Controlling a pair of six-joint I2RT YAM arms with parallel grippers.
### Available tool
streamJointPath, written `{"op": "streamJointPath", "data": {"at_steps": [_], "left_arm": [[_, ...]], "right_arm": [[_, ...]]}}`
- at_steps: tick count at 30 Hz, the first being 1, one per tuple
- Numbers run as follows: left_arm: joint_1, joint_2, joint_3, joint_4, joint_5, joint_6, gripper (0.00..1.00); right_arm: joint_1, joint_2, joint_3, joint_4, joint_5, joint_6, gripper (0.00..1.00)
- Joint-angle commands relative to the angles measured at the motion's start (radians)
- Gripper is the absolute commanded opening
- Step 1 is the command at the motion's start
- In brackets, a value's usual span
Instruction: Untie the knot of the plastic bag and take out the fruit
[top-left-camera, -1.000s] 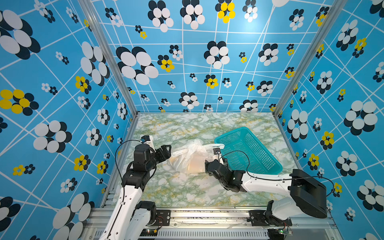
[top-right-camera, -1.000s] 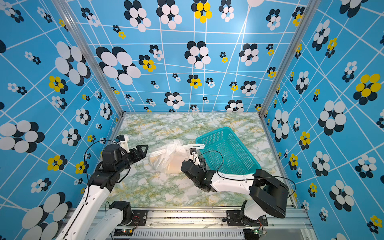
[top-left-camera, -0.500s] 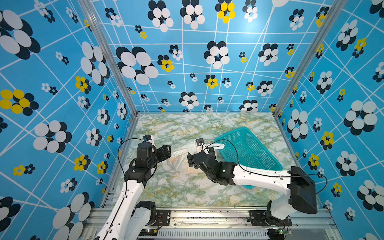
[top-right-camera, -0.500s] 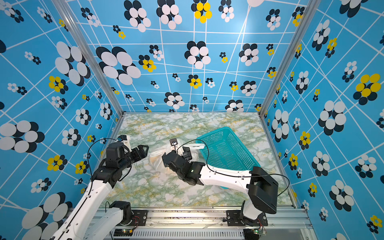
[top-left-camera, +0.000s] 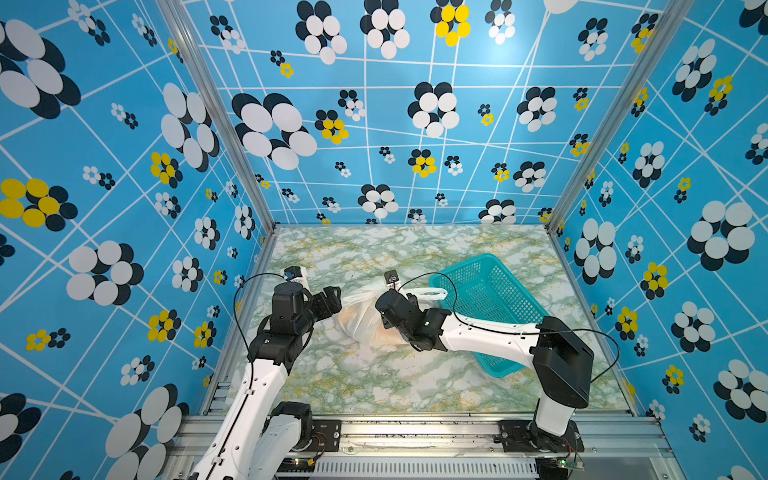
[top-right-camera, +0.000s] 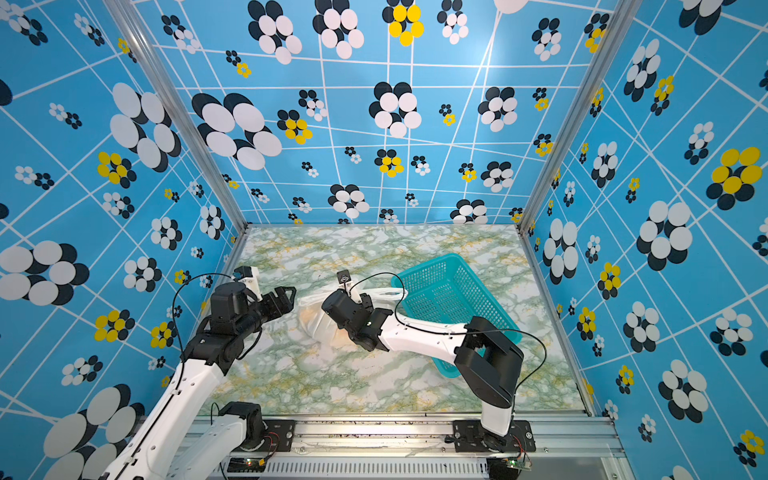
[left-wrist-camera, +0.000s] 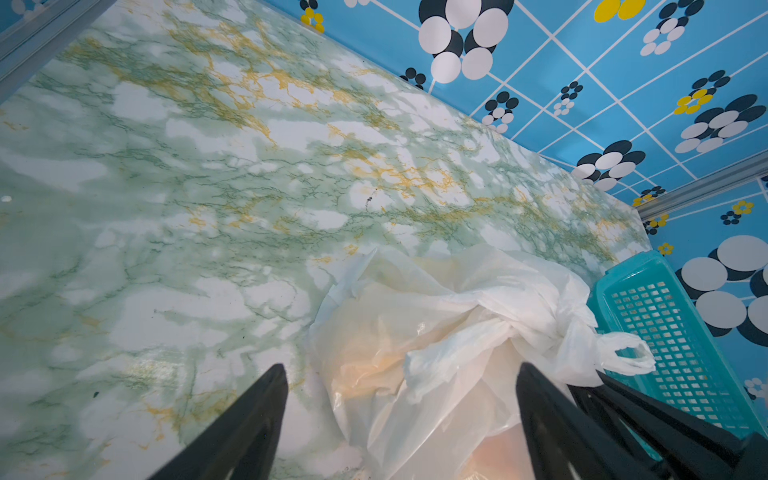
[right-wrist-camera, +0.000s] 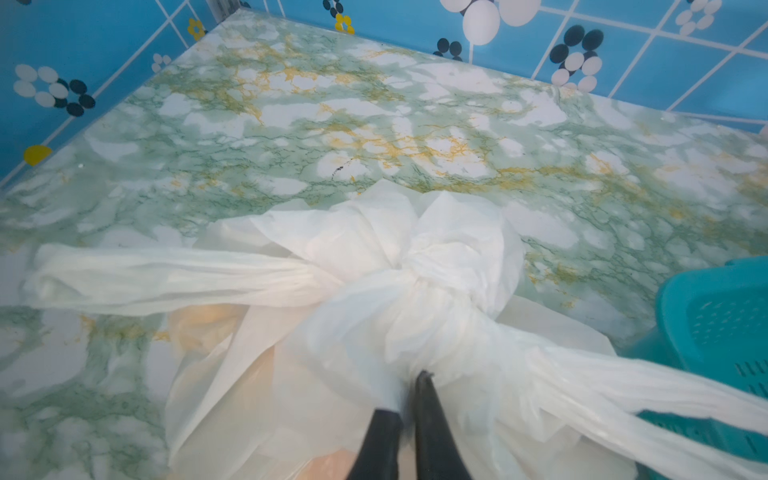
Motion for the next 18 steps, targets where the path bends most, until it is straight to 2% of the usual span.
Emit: {"op": "streamJointPath", "data": {"at_steps": [1, 6, 11, 15, 18], "left_arm": [[-0.012, 0.017, 0.043, 0.047, 0.028, 0.035, 0.87], [-0.081, 0.045, 0.037, 0.1, 0.046, 0.067, 0.87], [-0.225, 0.091, 0.063, 0.098, -0.021, 0.151, 0.86], [-0.322, 0.139, 0.099, 0.057, -0.086, 0.176, 0.85], [-0.38, 0.162, 0.119, 0.052, -0.081, 0.157, 0.83]], "right_arm": [[-0.003, -0.062, -0.064, 0.056, -0.022, -0.027, 0.0], [-0.003, -0.184, -0.251, 0.161, -0.043, -0.037, 0.0], [-0.003, -0.302, -0.468, 0.37, -0.139, -0.087, 0.0], [-0.003, -0.335, -0.55, 0.454, -0.16, -0.104, 0.0], [-0.003, -0.349, -0.57, 0.484, -0.187, -0.11, 0.0]]}}
